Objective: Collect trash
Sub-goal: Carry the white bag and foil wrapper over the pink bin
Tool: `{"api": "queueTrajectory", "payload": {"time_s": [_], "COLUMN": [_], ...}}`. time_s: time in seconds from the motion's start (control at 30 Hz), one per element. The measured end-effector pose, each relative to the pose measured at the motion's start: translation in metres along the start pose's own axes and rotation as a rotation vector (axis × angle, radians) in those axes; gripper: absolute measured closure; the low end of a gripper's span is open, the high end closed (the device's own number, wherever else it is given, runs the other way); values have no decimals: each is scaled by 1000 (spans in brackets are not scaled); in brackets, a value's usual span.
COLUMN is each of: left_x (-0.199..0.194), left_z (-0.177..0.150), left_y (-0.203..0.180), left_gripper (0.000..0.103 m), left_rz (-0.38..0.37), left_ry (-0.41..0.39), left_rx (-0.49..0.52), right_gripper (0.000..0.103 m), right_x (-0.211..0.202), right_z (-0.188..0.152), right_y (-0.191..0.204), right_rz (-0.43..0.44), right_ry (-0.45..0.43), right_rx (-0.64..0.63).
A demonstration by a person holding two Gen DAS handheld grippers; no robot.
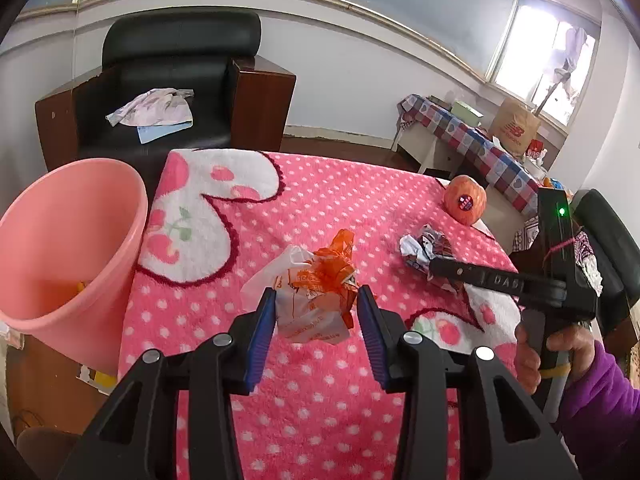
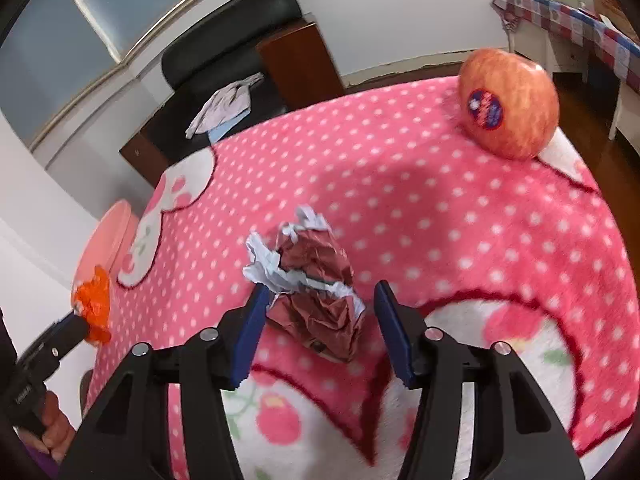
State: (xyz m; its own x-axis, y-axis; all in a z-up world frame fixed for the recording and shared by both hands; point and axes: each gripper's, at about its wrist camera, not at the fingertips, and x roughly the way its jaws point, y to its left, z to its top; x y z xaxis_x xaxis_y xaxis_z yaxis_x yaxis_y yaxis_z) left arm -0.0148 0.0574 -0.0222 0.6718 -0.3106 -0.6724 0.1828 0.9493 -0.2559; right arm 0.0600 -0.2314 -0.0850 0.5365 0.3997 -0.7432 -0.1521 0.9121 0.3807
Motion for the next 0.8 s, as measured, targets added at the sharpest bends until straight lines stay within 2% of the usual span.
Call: {"api": "queueTrajectory", "payload": {"time_s": [0.1,0.27,0.43,0.6,0.8], "left_x": [0,-5,-17,-37,-64], "left_z": [-3,-4,-4,2,9], "left_y": [1,3,7,16,40], "left_gripper": [63,63,63,63,63], "left_rz": [-1,0,19,53,136], "left_ry": [-2,-20,-64,-129,-212], "left_rx": [-5,-7,-11,-23,-52], "right_gripper": [70,75,76,76,76], "right_x": [-5,-16,-32,-45,-48], "right_z": [-7,-12,-13,-11,0], "right_y": [12,22,39,80,133], "right_rz": [-14,6,40,103,188], "right_ry": [-23,-53,-88,-126,-149], "right_rx": [-35,-42,-49,-118,-203]}}
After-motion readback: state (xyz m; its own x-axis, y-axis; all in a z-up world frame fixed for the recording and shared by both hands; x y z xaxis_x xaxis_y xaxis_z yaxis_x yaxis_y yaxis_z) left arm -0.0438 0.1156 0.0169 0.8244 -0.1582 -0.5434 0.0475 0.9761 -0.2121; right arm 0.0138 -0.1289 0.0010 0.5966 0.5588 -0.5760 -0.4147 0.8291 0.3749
